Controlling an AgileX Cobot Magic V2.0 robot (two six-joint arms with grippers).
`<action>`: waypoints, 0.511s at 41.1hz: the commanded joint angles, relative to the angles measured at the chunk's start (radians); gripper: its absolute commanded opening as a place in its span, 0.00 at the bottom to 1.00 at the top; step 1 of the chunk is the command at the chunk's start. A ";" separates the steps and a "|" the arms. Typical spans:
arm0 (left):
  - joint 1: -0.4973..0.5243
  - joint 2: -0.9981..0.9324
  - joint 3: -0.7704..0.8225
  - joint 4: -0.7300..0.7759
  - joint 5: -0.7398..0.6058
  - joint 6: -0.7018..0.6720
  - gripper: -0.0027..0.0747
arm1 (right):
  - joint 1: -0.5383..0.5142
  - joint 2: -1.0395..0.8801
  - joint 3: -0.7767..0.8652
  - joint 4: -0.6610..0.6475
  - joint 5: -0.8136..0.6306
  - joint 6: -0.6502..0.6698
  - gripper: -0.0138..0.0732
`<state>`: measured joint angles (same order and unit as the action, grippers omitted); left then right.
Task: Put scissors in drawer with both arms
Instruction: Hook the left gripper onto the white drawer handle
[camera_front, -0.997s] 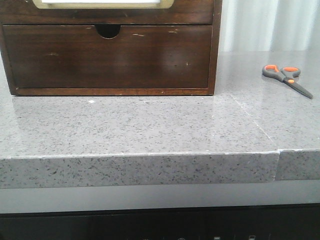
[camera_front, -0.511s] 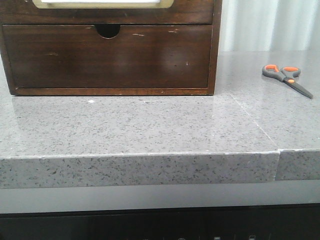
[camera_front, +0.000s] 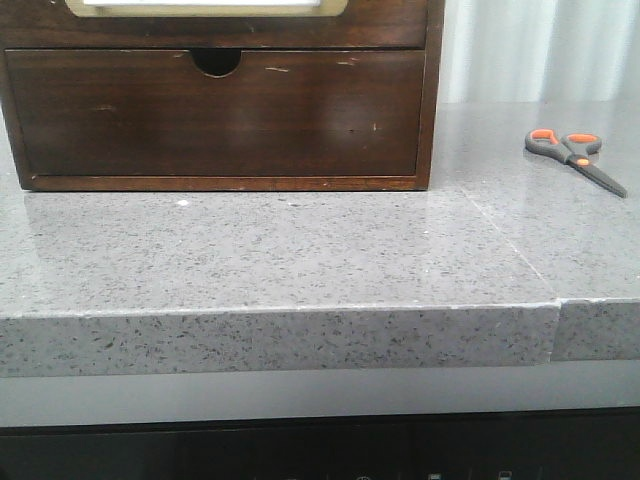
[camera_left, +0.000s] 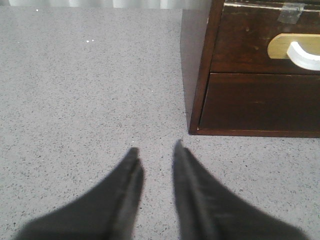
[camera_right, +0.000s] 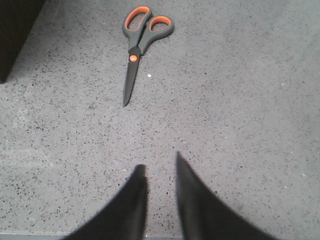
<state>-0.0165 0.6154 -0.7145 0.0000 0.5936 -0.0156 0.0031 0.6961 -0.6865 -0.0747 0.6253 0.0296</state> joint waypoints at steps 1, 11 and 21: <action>-0.001 0.007 -0.030 -0.007 -0.067 -0.009 0.65 | 0.001 0.005 -0.034 -0.031 -0.055 -0.001 0.68; -0.001 0.007 -0.030 -0.108 -0.073 -0.009 0.75 | 0.001 0.005 -0.034 -0.039 -0.051 -0.001 0.78; -0.001 0.007 -0.009 -0.519 -0.165 -0.009 0.74 | 0.001 0.005 -0.034 -0.039 -0.051 -0.001 0.78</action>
<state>-0.0165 0.6154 -0.7053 -0.3632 0.5436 -0.0156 0.0031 0.6961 -0.6865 -0.0930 0.6324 0.0296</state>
